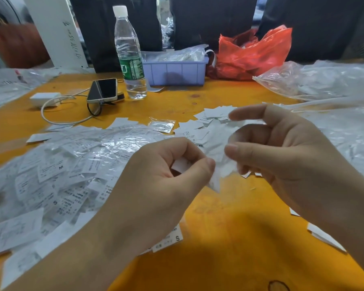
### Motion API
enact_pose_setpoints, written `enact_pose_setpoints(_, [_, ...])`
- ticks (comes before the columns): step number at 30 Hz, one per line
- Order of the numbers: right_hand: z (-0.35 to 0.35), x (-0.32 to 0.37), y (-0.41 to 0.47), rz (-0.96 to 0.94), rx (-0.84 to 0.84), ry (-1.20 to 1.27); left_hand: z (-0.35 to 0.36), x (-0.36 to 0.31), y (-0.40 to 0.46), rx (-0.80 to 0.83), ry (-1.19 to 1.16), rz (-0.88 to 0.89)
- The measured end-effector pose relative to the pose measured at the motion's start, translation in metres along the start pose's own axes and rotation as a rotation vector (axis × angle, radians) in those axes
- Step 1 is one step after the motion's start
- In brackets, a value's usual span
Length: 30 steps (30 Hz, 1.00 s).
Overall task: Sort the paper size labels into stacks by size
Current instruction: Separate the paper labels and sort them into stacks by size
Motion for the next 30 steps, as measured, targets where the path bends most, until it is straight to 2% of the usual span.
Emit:
enact_pose_setpoints(5, [-0.004, 0.003, -0.001, -0.051, -0.077, 0.009, 0.005, -0.004, -0.002, 0.045, -0.015, 0.034])
enact_pose_setpoints(11, [0.008, 0.000, -0.004, -0.013, 0.074, -0.104, -0.001, -0.003, -0.001, 0.037, -0.093, 0.049])
enact_pose_setpoints(14, [0.008, -0.002, -0.004, -0.015, 0.086, -0.096, 0.000, -0.002, 0.001, 0.043, -0.106, 0.054])
enact_pose_setpoints(18, [0.007, -0.005, -0.003, 0.071, 0.119, -0.013, -0.001, -0.001, 0.000, -0.027, -0.128, 0.064])
enact_pose_setpoints(20, [0.009, -0.007, -0.004, 0.109, 0.155, -0.067, -0.004, 0.001, 0.002, -0.094, -0.106, 0.062])
enact_pose_setpoints(24, [0.012, -0.006, -0.005, 0.082, 0.167, -0.290, -0.007, 0.003, 0.003, -0.146, -0.061, 0.048])
enact_pose_setpoints(30, [0.008, -0.002, -0.003, 0.030, 0.113, -0.195, -0.008, 0.005, 0.004, -0.161, -0.090, 0.047])
Point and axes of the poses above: each hand's wrist, its own y-axis towards the middle knuckle, its own z-axis out of the palm, x = y × z, the point moved 3 cm from there along y, towards the middle knuckle, and after that the axes turned 7 degrees about z, right-handed, at the moved point
